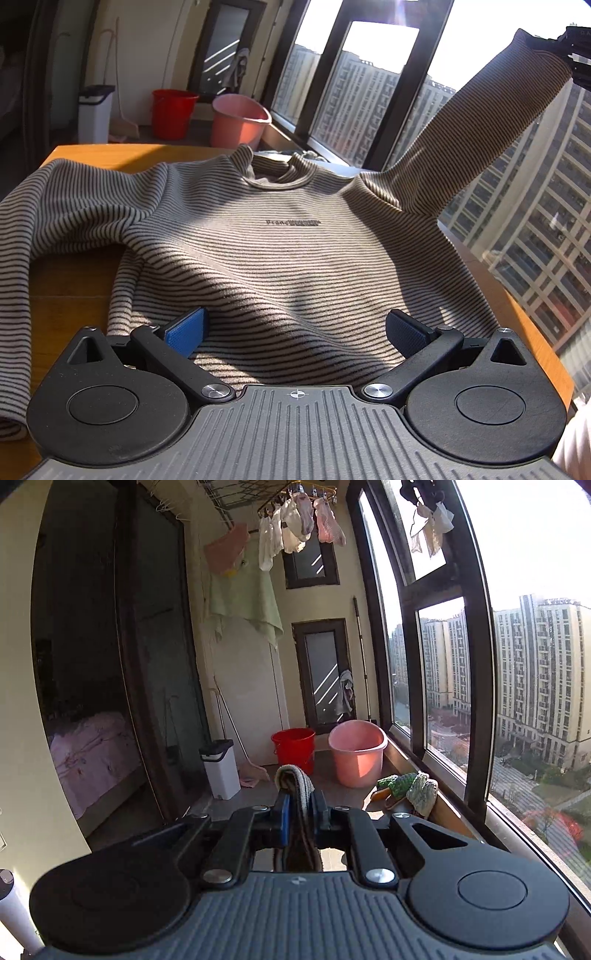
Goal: Fold clothes
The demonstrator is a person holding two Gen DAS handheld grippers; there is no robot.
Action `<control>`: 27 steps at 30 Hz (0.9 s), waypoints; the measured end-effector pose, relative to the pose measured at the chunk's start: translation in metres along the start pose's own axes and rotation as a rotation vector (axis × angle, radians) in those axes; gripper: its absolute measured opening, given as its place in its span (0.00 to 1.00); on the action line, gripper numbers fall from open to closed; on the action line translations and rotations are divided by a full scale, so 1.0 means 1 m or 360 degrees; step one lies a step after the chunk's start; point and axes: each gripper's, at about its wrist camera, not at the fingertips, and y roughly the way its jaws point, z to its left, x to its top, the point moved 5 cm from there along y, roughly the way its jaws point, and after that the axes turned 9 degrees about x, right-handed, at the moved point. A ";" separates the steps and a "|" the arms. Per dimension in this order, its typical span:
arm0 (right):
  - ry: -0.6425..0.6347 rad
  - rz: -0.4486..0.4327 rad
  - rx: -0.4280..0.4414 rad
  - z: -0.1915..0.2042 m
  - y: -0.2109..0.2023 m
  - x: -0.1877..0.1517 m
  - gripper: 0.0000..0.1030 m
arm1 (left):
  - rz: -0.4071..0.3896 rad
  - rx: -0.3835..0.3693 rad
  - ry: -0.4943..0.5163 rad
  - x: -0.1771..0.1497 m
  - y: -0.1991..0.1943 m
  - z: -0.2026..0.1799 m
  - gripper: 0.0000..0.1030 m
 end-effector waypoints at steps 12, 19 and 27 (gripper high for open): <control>-0.0091 0.0257 0.0375 0.113 0.109 -0.052 0.11 | -0.0008 -0.0033 -0.0041 0.000 0.000 0.003 1.00; -0.0067 0.0266 0.0449 0.127 0.132 -0.079 0.63 | -0.0008 -0.0037 -0.0045 0.000 -0.001 0.003 1.00; 0.0316 0.0346 0.0392 0.037 0.120 -0.154 0.94 | -0.0005 -0.0042 -0.0046 0.000 -0.001 0.003 1.00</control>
